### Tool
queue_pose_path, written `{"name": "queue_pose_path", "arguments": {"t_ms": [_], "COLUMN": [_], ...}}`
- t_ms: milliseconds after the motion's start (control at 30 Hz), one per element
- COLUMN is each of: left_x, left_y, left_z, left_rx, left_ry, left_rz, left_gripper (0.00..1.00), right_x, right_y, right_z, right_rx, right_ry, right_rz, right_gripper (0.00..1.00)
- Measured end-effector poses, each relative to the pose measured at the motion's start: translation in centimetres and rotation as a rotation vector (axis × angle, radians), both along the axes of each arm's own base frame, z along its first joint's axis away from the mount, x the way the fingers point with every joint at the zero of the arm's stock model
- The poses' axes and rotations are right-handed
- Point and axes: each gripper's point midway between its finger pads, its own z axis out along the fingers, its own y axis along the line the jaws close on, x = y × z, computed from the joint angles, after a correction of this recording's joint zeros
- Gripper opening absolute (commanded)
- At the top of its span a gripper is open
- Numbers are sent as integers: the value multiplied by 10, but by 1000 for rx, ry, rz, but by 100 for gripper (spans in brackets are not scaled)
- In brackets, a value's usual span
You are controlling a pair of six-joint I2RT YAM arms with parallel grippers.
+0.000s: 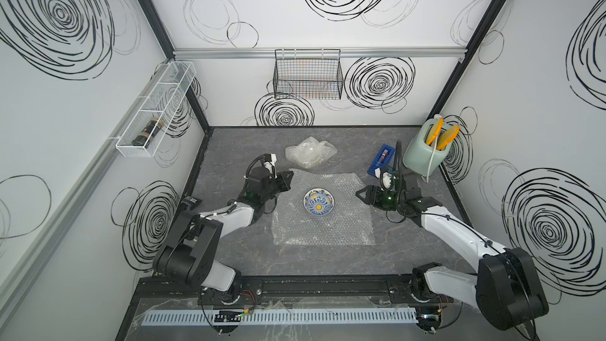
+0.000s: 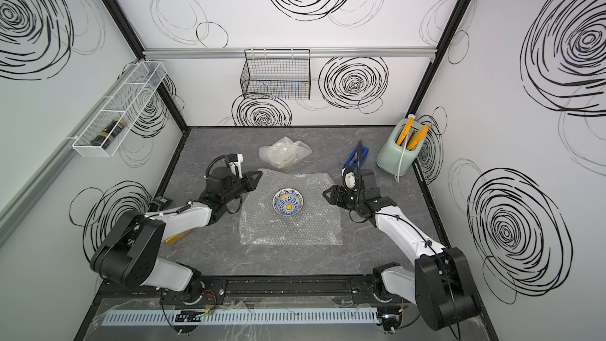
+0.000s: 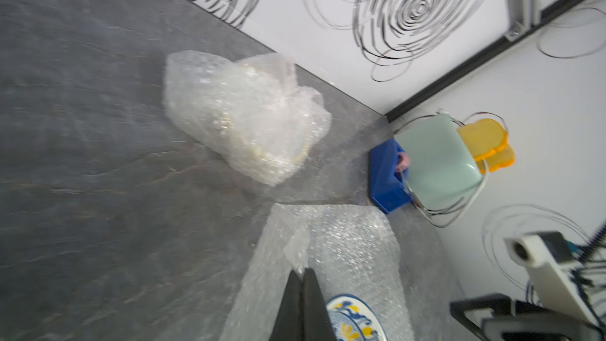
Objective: Wrap bowls in bubble wrap
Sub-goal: Wrap the bowl in bubble wrap.
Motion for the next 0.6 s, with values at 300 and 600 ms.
{"name": "queue_pose_path", "arguments": {"t_ms": [300,600], "left_x": [-106,-130], "left_y": [-112,-133], "left_z": [18,-49], "left_rx": [40,180], "left_ry": [-69,46], "left_rz": [-315,-368], "left_gripper": [0,0], "right_x": [5,5], "right_y": [0,25], "right_z": [0,-9], "right_rx": [19,81], "right_ry": [-7,39], "right_rz": [3,81], "right_gripper": [61,64]}}
